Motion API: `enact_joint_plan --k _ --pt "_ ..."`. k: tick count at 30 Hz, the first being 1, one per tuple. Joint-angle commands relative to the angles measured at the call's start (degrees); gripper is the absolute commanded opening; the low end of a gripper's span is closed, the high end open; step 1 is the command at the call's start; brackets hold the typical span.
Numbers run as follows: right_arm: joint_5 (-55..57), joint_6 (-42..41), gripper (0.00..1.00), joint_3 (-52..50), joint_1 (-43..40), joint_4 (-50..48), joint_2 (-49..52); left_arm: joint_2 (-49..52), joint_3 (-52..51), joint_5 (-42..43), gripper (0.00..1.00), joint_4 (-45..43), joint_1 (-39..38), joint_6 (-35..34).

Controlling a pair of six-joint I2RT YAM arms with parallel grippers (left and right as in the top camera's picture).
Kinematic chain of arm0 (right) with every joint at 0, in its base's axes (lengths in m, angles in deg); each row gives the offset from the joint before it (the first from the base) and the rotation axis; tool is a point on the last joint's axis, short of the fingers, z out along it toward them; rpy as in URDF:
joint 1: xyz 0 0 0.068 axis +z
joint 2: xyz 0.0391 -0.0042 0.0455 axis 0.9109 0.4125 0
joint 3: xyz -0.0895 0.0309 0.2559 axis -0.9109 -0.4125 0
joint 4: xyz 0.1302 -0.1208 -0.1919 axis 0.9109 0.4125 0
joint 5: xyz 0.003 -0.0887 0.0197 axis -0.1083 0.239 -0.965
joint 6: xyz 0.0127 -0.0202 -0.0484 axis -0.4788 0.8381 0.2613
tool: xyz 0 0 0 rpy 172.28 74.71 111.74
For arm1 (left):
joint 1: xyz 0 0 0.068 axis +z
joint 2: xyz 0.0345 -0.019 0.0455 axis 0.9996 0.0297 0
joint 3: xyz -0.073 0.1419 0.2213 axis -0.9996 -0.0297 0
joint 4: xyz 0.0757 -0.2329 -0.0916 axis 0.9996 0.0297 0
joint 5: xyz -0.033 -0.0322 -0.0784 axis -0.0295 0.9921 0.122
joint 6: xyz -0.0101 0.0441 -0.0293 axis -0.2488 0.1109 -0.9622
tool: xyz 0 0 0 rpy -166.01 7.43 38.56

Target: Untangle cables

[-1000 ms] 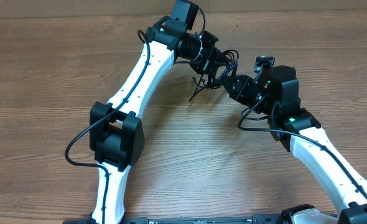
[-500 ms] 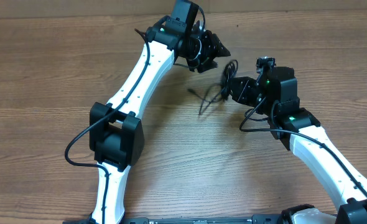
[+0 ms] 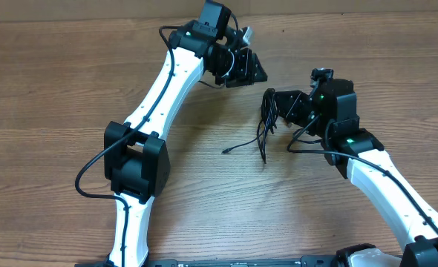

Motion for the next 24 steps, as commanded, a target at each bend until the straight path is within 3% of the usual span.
enact_joint_plan --k 1,12,24 --pt "-1.6 -1.7 0.04 1.2 -0.9 -0.2 0.3 -2.1 1.3 0.2 0.42 1.6 0.4 7.3" --pt "9.2 -0.6 0.04 1.2 -3.6 8.8 3.9 -2.1 1.3 -4.7 0.44 3.3 0.3 7.3" --pt "10.6 2.0 0.04 1.2 -10.8 12.6 6.0 -2.1 1.3 -8.9 0.46 3.3 0.3 6.9"
